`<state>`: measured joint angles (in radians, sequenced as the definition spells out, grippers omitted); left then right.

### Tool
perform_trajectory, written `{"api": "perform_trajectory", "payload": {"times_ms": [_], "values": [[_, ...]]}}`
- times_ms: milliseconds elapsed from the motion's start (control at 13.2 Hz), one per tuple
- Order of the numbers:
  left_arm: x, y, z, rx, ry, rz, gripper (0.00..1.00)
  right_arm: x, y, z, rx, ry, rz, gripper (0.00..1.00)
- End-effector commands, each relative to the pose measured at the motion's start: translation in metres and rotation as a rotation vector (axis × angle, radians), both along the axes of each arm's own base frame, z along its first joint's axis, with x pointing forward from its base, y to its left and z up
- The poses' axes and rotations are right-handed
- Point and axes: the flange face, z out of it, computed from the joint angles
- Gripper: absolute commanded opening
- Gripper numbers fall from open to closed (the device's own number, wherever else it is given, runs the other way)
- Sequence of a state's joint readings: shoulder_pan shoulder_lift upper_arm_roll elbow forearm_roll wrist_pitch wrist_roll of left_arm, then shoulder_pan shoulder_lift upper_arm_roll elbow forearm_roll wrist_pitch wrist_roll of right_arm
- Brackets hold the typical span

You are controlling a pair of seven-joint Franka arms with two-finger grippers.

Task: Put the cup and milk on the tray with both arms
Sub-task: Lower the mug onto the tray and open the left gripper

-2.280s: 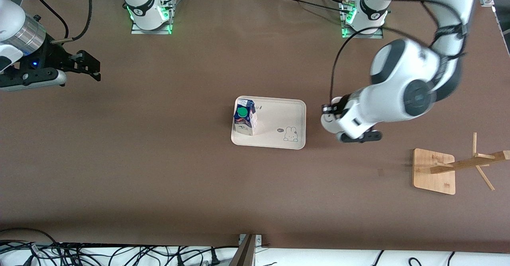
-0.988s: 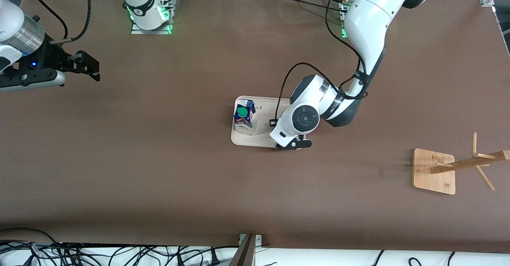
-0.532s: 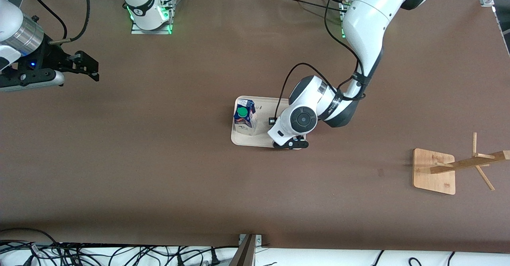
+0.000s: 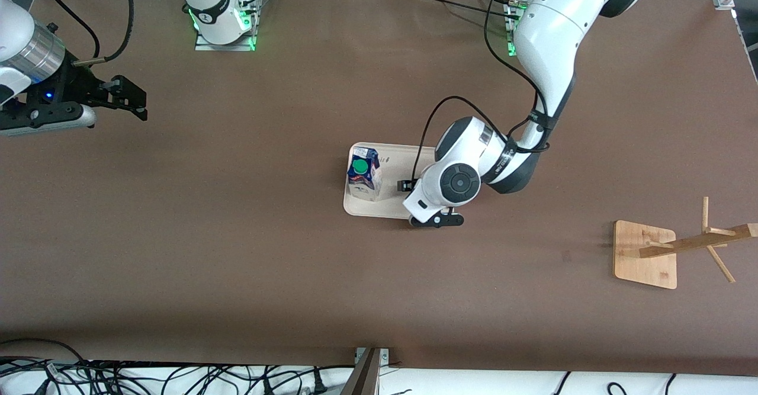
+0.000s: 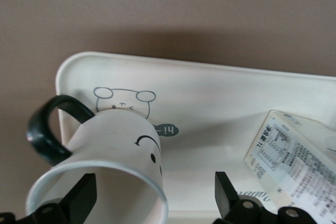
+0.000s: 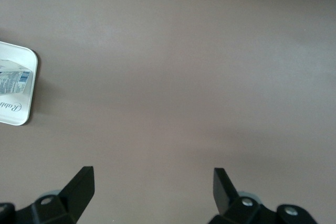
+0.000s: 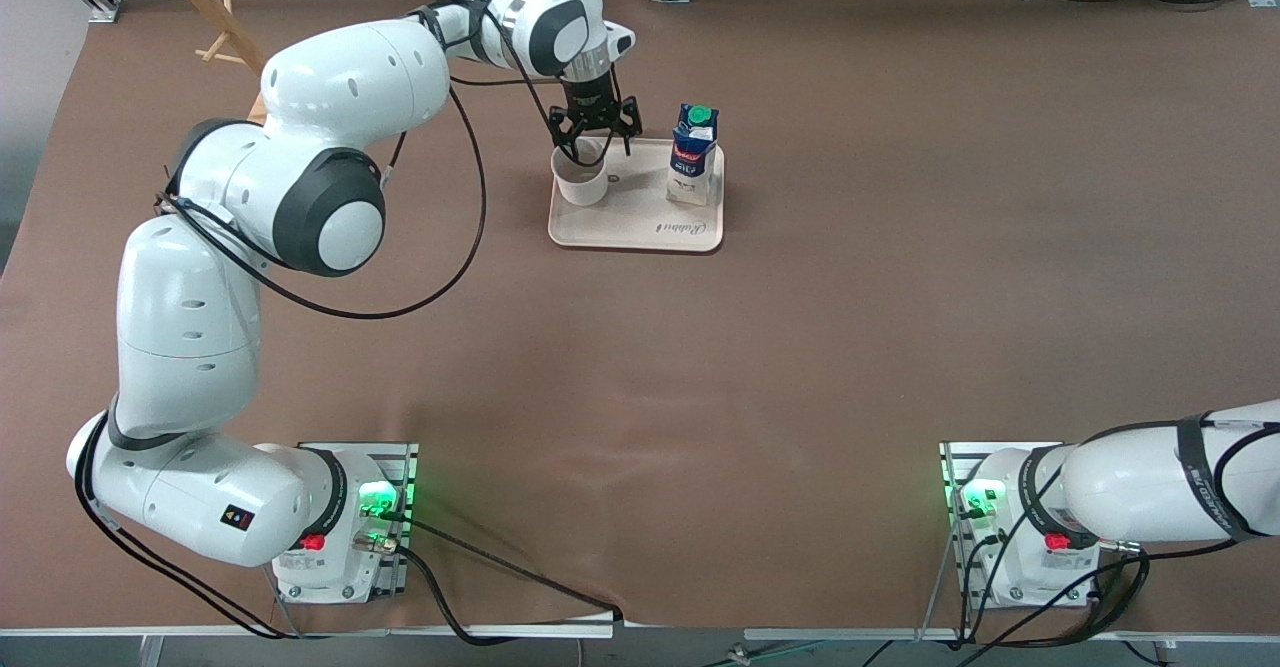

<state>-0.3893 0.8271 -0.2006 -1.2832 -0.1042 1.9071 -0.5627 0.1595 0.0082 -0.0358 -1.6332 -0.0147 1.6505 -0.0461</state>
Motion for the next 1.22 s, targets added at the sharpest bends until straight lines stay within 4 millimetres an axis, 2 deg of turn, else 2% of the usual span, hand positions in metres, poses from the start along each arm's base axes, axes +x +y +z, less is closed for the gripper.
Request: {"api": "perform_trajectory", "payload": {"times_ms": [0, 76, 152, 304, 456, 532, 684, 836, 988, 1140], "values": [[0.012, 0.035, 0.059, -0.017, 0.010, 0.023, 1.00, 0.000, -0.001, 0.003, -0.015, 0.004, -0.001, 1.00], [0.023, 0.055, 0.085, -0.034, -0.018, 0.057, 1.00, 0.000, -0.001, 0.003, -0.015, 0.004, -0.002, 1.00], [0.028, 0.067, 0.121, -0.038, -0.072, 0.072, 1.00, 0.000, -0.001, 0.003, -0.015, 0.004, -0.002, 1.00], [0.038, 0.105, 0.169, -0.035, -0.132, 0.119, 1.00, -0.003, -0.004, 0.002, -0.012, 0.028, -0.009, 1.00], [0.046, 0.158, 0.200, -0.023, -0.127, 0.180, 1.00, -0.008, -0.009, 0.004, -0.014, 0.057, -0.019, 1.00], [0.046, 0.174, 0.217, -0.023, -0.139, 0.188, 1.00, -0.008, -0.009, 0.004, -0.012, 0.056, -0.019, 1.00], [0.035, 0.199, 0.248, 0.007, -0.139, 0.082, 1.00, -0.005, -0.006, 0.004, 0.007, 0.047, -0.010, 1.00], [0.030, 0.220, 0.290, 0.096, -0.155, 0.025, 1.00, -0.005, -0.002, 0.004, 0.022, 0.044, 0.000, 1.00], [0.023, 0.229, 0.310, 0.141, -0.144, -0.015, 1.00, -0.004, -0.002, 0.004, 0.023, 0.041, 0.000, 1.00], [0.016, 0.251, 0.341, 0.136, -0.188, -0.053, 1.00, -0.004, 0.000, 0.007, 0.024, 0.035, -0.007, 1.00]]}}
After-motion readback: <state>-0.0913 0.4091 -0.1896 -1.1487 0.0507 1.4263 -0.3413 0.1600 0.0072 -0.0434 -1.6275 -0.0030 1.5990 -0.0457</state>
